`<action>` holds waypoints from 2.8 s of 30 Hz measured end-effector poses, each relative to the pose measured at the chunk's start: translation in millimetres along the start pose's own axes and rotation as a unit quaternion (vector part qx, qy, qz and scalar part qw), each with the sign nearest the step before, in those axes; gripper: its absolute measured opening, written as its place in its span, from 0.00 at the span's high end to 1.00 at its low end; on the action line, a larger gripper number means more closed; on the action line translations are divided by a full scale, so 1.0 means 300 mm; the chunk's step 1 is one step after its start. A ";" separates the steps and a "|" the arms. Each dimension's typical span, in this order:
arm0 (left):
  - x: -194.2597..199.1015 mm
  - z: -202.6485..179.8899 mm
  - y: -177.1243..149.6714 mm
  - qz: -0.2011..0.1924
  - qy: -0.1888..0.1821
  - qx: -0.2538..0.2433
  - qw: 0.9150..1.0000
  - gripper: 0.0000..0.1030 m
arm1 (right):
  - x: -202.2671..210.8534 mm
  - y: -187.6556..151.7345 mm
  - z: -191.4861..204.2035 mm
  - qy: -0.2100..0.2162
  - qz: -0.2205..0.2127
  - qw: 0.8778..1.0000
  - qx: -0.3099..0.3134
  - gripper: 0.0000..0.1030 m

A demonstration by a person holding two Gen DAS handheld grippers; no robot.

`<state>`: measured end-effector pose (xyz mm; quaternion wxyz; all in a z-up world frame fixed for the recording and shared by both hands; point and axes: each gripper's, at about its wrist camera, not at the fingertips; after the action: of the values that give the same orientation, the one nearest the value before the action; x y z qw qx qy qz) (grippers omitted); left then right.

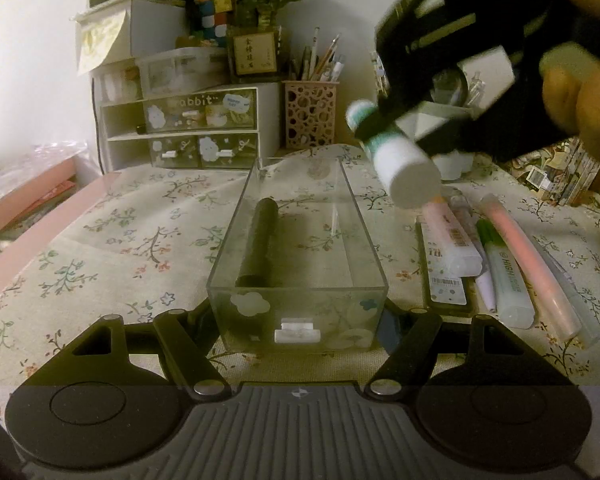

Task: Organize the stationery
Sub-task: 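Grasp the green-and-white glue stick with the right gripper, then lower the glue stick upright into the clear box and release it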

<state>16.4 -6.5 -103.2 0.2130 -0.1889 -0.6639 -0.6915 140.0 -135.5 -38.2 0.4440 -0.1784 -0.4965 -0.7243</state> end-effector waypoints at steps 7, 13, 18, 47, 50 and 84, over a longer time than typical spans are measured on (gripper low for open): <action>0.001 -0.001 0.000 -0.001 0.001 -0.001 1.000 0.29 | -0.001 -0.014 0.043 0.021 0.012 1.000 0.009 0.84; 0.001 -0.001 0.000 -0.002 0.001 -0.001 1.000 0.29 | -0.007 -0.028 0.045 0.027 0.021 0.999 0.003 0.84; 0.001 -0.001 0.000 -0.001 0.001 0.000 1.000 0.29 | -0.037 -0.033 0.068 0.033 0.036 0.999 0.006 0.84; 0.001 0.000 -0.003 -0.002 -0.001 -0.002 1.000 0.29 | -0.197 -0.075 0.158 -0.019 0.136 0.988 0.077 0.84; -0.001 0.000 -0.002 -0.002 -0.002 -0.003 1.000 0.29 | -0.202 -0.088 0.157 -0.013 0.150 0.985 0.079 0.83; -0.008 -0.001 -0.002 -0.001 -0.004 -0.002 1.000 0.29 | 0.076 -0.013 -0.200 -0.051 0.023 0.998 -0.043 0.82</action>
<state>18.2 -6.6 -105.1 0.2093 -0.1915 -0.6638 -0.6920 135.5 -198.3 -50.9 0.4265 -0.2451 -0.4830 -0.7244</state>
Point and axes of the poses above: each gripper's, at about its wrist camera, not at the fingertips, and x roughly against the way its jaws point, z to its left, y to its top, and after that the axes turned 3 degrees about y, right-handed
